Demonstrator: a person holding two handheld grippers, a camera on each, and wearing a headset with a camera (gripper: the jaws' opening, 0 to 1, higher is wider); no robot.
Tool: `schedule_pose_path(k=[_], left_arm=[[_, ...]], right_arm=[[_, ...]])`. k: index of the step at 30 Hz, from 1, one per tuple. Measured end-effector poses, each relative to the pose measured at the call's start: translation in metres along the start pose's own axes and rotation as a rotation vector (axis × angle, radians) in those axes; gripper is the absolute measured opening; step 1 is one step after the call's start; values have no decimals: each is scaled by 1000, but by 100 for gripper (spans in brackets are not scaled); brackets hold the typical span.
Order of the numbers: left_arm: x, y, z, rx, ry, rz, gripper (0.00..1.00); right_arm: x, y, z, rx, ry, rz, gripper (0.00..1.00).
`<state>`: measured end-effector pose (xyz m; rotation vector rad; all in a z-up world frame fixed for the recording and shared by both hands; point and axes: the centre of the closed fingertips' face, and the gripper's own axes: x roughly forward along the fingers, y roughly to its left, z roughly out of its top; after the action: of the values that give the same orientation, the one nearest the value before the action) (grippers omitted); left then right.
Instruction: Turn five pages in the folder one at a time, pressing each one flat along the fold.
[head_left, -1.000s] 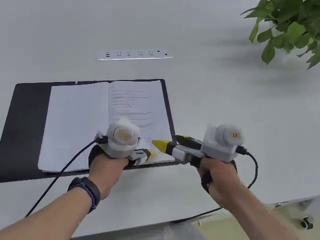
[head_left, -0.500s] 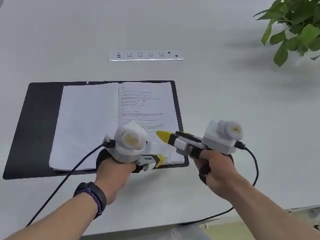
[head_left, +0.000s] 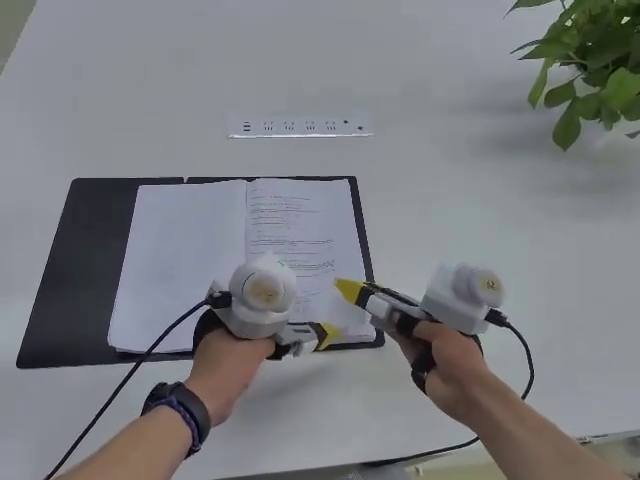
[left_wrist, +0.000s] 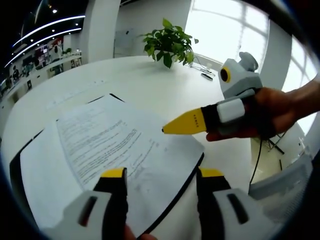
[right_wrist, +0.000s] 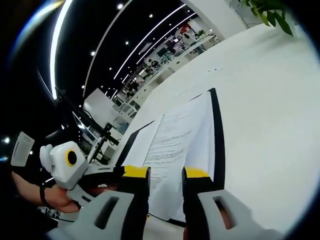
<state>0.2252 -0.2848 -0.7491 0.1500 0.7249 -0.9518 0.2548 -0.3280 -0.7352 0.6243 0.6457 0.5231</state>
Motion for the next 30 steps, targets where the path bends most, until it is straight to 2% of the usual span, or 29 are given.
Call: schedule_pose_path(k=[7,11,14,21,25,30], left_arm=[[-14,-1,1,8,-16,11,59],[-22,3,2,9,-19,20,61],[-28,7,4,8,-28,32,61],[-47,22,6,-30,-57,72,62],[-59,25,3,-19,-58,90,63],[-71,34,-3,-34,-61,110,64]], right_arm=[[-1,-1,6,8,-35,-14,9],[-2,2,9,16,-50,-17,2],[-2,7,12,26,-73,0,0],[1,16,14,34,-87,1,0],[2,20,12,56,-79,1,0],[2,23,13,75,-94,3,0]])
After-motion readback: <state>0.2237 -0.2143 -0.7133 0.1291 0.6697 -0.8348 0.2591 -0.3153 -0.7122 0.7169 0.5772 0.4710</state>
